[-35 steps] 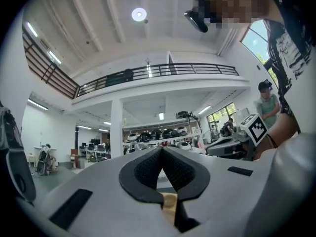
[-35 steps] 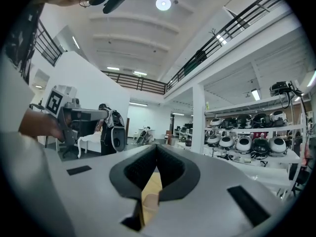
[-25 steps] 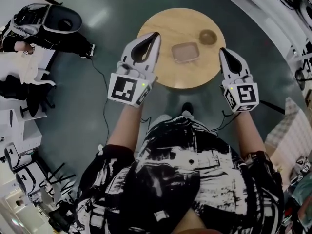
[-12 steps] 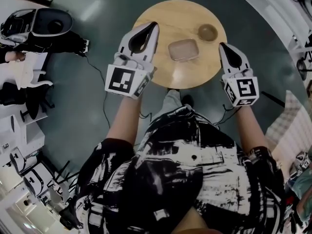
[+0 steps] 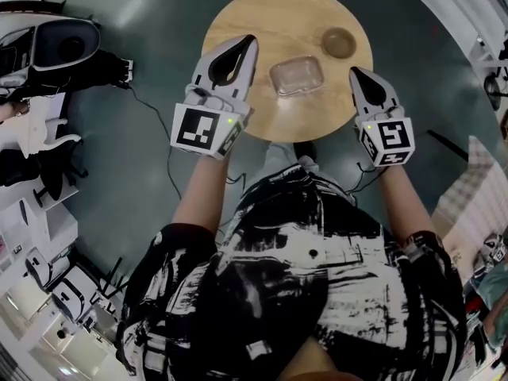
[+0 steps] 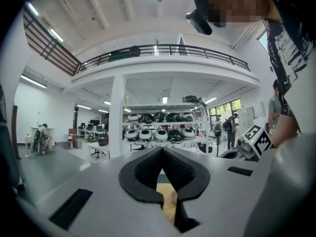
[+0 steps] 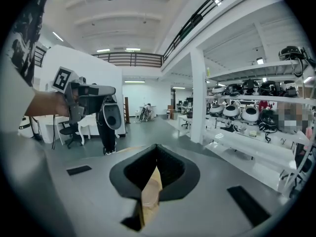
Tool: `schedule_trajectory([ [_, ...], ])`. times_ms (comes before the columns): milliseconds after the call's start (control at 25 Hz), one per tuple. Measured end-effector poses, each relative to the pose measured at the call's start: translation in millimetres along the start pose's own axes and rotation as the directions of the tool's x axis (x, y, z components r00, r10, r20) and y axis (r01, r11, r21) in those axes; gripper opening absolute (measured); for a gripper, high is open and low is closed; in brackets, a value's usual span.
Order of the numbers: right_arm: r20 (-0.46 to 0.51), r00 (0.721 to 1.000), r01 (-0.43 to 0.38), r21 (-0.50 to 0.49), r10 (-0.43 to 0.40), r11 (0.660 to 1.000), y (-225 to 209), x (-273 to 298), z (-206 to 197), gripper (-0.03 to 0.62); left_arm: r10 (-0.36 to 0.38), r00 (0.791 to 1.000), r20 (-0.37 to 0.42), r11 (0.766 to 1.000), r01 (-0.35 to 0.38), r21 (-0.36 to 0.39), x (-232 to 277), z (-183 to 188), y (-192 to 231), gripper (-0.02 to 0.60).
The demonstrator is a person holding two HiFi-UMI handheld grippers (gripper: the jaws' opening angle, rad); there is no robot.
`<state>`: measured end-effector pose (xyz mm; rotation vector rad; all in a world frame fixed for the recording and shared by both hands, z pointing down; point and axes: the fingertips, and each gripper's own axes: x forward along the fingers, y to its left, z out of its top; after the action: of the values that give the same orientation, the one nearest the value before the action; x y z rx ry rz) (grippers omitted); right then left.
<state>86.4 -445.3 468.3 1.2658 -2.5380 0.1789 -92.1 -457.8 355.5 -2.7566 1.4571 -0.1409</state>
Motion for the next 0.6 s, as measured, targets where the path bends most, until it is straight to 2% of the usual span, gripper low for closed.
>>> schedule_trajectory([
  [160, -0.073, 0.997, -0.013, 0.054, 0.017, 0.998, 3, 18, -27, 0.002, -0.016, 0.998, -0.065, 0.999, 0.013, -0.053, 3, -33, 7, 0.000],
  [280, -0.146, 0.988, -0.027, 0.124, 0.045, 0.992, 6, 30, -63, 0.002, -0.032, 0.991, -0.132, 0.994, 0.019, -0.105, 6, -71, 4, 0.000],
  [440, -0.244, 0.967, -0.006, 0.249, 0.069, 0.968, 10, 48, -116, 0.002, -0.072, 0.970, -0.234, 0.977, 0.021, -0.212, 6, -142, -2, 0.000],
  [600, -0.290, 0.952, 0.017, 0.361, 0.095, 0.932, 11, 55, -155, 0.002, -0.095, 0.948, -0.304, 0.954, -0.001, -0.300, 6, -199, -12, 0.000],
])
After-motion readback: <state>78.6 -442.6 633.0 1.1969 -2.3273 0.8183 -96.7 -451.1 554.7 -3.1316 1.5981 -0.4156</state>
